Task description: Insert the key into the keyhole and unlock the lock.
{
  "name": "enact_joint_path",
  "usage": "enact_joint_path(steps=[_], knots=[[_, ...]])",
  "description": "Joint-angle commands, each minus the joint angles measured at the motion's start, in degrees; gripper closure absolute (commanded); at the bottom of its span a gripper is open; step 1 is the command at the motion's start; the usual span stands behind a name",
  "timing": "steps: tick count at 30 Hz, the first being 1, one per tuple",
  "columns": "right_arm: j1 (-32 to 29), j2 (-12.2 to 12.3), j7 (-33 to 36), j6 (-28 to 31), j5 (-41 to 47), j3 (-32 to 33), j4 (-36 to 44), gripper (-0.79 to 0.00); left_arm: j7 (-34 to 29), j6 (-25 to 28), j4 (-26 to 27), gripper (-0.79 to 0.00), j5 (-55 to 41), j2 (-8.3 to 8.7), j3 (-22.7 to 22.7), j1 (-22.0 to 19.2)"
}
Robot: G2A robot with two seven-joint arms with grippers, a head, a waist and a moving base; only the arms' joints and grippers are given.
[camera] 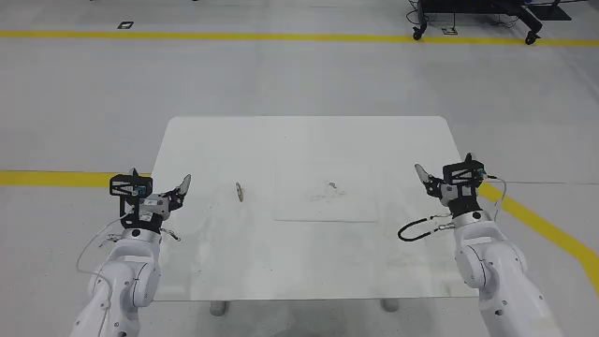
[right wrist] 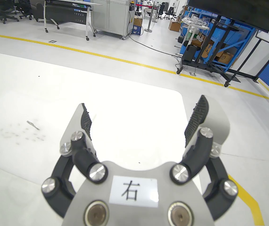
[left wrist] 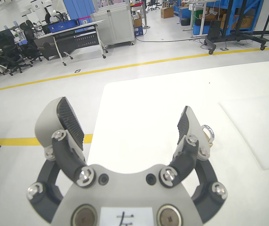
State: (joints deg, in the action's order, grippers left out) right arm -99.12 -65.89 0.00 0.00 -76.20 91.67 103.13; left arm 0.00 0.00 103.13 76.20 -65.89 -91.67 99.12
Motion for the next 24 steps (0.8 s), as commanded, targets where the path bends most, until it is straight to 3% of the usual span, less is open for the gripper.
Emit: enact_joint_path(steps=[1, 6, 11, 17, 23, 24], knots=[[0.15, 0.01, 0.21, 0.23, -0.53, -0.27, -0.02, -0.785, 0.0, 0.0, 0.0, -0.785, 0.0, 0.0, 0.0, 0.0], [8.82, -0.11, 8.54, 8.29, -6.24, -7.6, -3.83, -0.785, 0.0, 0.0, 0.0, -0.785, 0.0, 0.0, 0.0, 0.0], [18.2, -0.7, 13.78, 16.96, -6.52, -14.4, -10.58, -0.785, 0.0, 0.0, 0.0, -0.785, 0.0, 0.0, 0.0, 0.0], [28.24, -1.18, 17.16, 34.03, -3.62, -20.63, -20.25, -0.785, 0.0, 0.0, 0.0, -0.785, 0.0, 0.0, 0.0, 0.0], [38.04, -1.23, 18.4, 54.85, 0.51, -24.29, -32.69, -0.785, 0.0, 0.0, 0.0, -0.785, 0.0, 0.0, 0.0, 0.0], [39.68, -1.44, 18.85, 57.29, 0.99, -25.52, -35.05, -0.708, 0.0, 0.0, 0.0, -0.785, 0.0, 0.0, 0.0, 0.0]])
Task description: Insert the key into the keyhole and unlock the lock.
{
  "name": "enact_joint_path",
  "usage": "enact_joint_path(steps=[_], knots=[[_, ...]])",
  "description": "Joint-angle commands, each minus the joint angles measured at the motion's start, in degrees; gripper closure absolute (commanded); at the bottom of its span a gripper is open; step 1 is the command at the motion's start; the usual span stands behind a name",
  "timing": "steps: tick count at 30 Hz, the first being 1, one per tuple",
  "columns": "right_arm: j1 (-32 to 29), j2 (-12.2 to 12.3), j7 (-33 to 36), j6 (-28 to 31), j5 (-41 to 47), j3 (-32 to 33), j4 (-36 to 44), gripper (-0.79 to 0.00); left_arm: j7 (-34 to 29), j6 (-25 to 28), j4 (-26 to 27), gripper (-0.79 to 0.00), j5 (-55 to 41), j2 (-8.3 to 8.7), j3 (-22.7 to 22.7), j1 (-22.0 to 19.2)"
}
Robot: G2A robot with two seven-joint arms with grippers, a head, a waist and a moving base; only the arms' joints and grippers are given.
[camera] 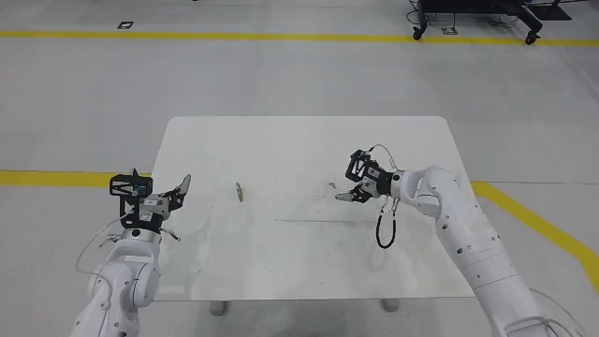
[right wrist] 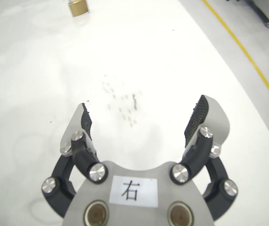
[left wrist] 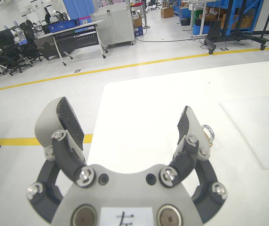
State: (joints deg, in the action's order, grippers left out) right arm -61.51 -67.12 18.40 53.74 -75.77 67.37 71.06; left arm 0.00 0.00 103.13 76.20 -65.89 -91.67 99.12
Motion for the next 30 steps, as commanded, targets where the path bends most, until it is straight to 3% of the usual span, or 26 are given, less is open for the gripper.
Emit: enact_joint_path(steps=[1, 2, 3, 4, 10, 19, 21, 23, 24, 30], knots=[[3.57, -0.47, 0.48, 4.26, 1.33, -2.43, -5.29, -0.637, 0.0, 0.0, 0.0, -0.785, 0.0, 0.0, 0.0, 0.0], [4.92, -0.73, 0.6, 4.26, 2.04, -4.2, -7.02, -0.594, 0.0, 0.0, 0.0, -0.785, 0.0, 0.0, 0.0, 0.0], [6.2, -0.91, 0.43, 4.26, 2.5, -5.7, -8.49, -0.449, 0.0, 0.0, 0.0, -0.785, 0.0, 0.0, 0.0, 0.0], [7.34, -1.07, 0.19, 4.26, 2.56, -6.97, -10.16, -0.397, 0.0, 0.0, 0.0, -0.785, 0.0, 0.0, 0.0, 0.0], [13.91, -2.9, -2.05, 4.23, 2.8, -12.4, -20.59, -0.289, 0.0, 0.0, 0.0, -0.785, 0.0, 0.0, 0.0, 0.0], [19.32, -6.05, -4.4, 0.89, 0.76, -18.81, -28.69, -0.234, 0.0, 0.0, 0.0, -0.785, 0.0, 0.0, 0.0, 0.0], [20.29, -6.71, -4.8, 1.25, 1.02, -19.87, -29.96, -0.175, 0.0, 0.0, 0.0, -0.785, 0.0, 0.0, 0.0, 0.0], [21.16, -7.14, -5.36, 1.17, 0.82, -20.57, -31.17, -0.028, 0.0, 0.0, 0.0, -0.785, 0.0, 0.0, 0.0, 0.0], [21.45, -7.33, -5.66, 0.94, 0.54, -20.91, -31.56, 0.0, 0.0, 0.0, 0.0, -0.785, 0.0, 0.0, 0.0, 0.0], [22.21, -7.74, -8.39, 0.59, -1.59, -22.19, -32.89, 0.0, 0.0, 0.0, 0.0, -0.785, 0.0, 0.0, 0.0, 0.0]])
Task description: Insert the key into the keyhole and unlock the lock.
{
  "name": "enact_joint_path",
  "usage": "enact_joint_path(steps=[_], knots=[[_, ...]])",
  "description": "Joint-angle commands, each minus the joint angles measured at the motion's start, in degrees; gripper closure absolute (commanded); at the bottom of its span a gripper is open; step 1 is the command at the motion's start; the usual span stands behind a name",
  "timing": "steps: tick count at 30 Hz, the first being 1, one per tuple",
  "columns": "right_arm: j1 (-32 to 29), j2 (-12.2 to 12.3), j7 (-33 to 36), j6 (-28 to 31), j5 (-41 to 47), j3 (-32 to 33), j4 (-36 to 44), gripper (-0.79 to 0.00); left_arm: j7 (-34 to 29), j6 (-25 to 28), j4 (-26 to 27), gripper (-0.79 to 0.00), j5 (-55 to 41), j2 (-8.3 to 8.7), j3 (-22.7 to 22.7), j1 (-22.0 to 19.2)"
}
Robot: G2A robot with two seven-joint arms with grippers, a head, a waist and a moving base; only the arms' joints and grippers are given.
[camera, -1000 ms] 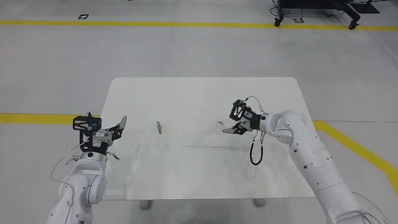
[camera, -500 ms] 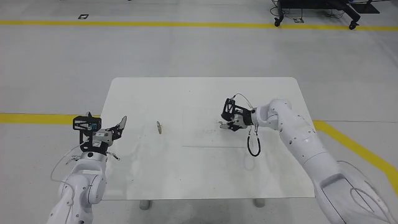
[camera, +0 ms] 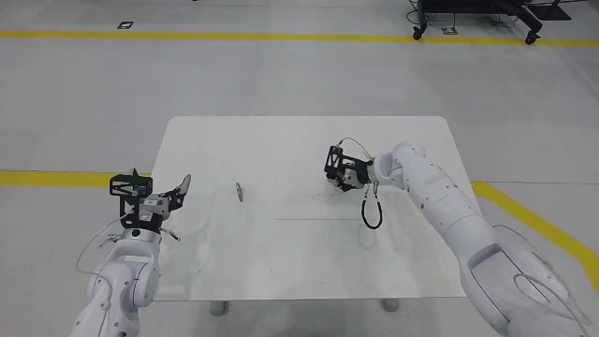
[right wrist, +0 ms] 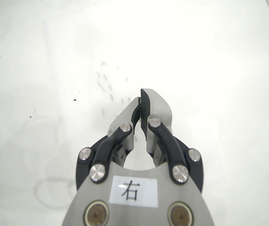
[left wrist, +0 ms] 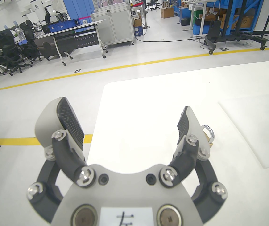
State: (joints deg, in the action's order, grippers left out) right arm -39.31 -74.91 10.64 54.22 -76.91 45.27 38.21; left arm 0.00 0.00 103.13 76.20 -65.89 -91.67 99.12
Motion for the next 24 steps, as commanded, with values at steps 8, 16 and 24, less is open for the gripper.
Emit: enact_joint_path(steps=[8, 16, 24], knots=[[-2.68, 2.16, -8.49, -0.75, -7.18, 0.75, 4.73, 0.0, 0.0, 0.0, 0.0, -0.785, 0.0, 0.0, 0.0, 0.0], [-9.18, 5.86, -22.2, -1.13, -11.43, 5.3, 12.68, 0.0, 0.0, 0.0, 0.0, -0.785, 0.0, 0.0, 0.0, 0.0], [-16.12, 10.98, -52.09, 3.78, -11.72, 7.57, 15.33, 0.0, 0.0, 0.0, 0.0, -0.785, 0.0, 0.0, 0.0, 0.0]])
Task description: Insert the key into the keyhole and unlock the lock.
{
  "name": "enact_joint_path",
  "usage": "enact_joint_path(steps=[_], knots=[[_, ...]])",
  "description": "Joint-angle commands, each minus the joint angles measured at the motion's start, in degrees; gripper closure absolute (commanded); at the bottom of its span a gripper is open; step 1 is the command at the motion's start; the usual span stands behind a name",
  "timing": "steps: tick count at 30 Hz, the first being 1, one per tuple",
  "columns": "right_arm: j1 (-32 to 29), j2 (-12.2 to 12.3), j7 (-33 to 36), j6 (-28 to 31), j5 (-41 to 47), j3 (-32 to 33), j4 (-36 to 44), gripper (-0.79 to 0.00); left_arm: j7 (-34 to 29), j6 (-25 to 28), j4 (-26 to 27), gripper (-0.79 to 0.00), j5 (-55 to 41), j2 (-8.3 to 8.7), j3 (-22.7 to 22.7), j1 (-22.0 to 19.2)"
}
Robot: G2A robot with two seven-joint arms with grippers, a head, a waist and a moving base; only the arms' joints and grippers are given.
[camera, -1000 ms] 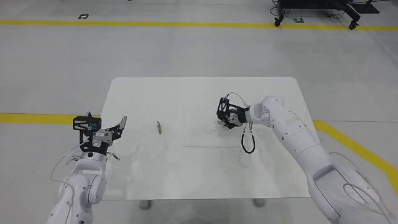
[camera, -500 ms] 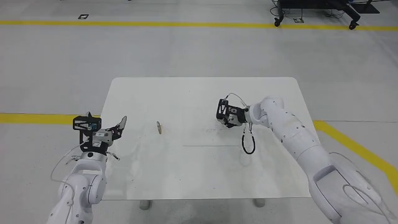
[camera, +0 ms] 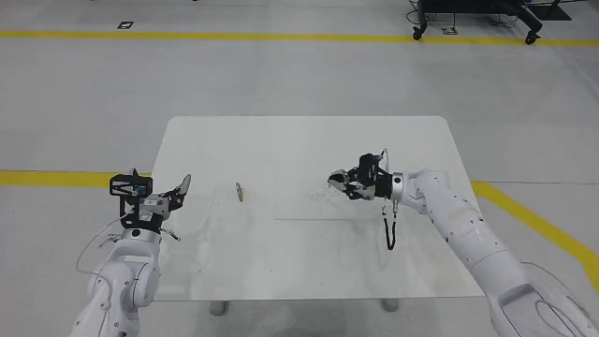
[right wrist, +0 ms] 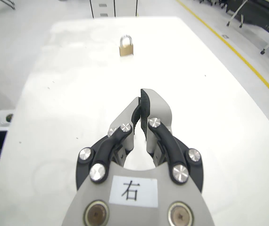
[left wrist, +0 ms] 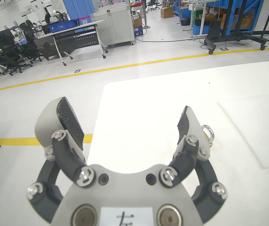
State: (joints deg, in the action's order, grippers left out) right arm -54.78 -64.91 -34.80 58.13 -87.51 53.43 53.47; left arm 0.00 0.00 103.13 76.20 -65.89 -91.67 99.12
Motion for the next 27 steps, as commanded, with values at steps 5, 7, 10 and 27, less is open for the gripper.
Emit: enact_joint_path(steps=[5, 7, 10, 27], knots=[[-1.52, 2.72, -11.49, -0.12, -0.59, -1.63, -0.45, 0.0, 0.0, 0.0, 0.0, -0.785, 0.0, 0.0, 0.0, 0.0], [-1.52, 2.72, -11.49, -0.12, -0.59, -1.63, -0.45, 0.0, 0.0, 0.0, 0.0, -0.785, 0.0, 0.0, 0.0, 0.0], [-1.52, 2.72, -11.49, -0.12, -0.59, -1.63, -0.45, 0.0, 0.0, 0.0, 0.0, -0.785, 0.0, 0.0, 0.0, 0.0], [4.05, -1.24, -11.48, -0.12, 30.96, -18.78, -0.02, 0.0, -5.37, 28.19, 0.73, -0.785, -26.38, -0.39, 7.09, -7.07]])
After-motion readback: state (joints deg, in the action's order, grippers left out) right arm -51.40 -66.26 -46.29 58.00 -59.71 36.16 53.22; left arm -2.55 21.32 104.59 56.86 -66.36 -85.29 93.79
